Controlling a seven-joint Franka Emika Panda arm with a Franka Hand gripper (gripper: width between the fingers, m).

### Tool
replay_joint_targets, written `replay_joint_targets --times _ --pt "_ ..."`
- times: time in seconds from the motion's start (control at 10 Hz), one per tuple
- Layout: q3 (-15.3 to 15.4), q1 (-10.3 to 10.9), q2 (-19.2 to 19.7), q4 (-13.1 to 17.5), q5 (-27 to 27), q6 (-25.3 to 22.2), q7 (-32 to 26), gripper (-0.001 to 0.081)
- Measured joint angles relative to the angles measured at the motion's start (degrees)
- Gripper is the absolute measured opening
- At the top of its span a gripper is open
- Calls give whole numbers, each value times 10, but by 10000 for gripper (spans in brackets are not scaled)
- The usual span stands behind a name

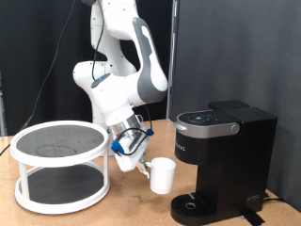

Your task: Make a cup of coffee with the keurig machine

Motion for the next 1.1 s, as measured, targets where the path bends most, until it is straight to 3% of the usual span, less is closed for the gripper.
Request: replay_joint_targets --times 1.1 --pt "50 5 81 66 46 55 0 5"
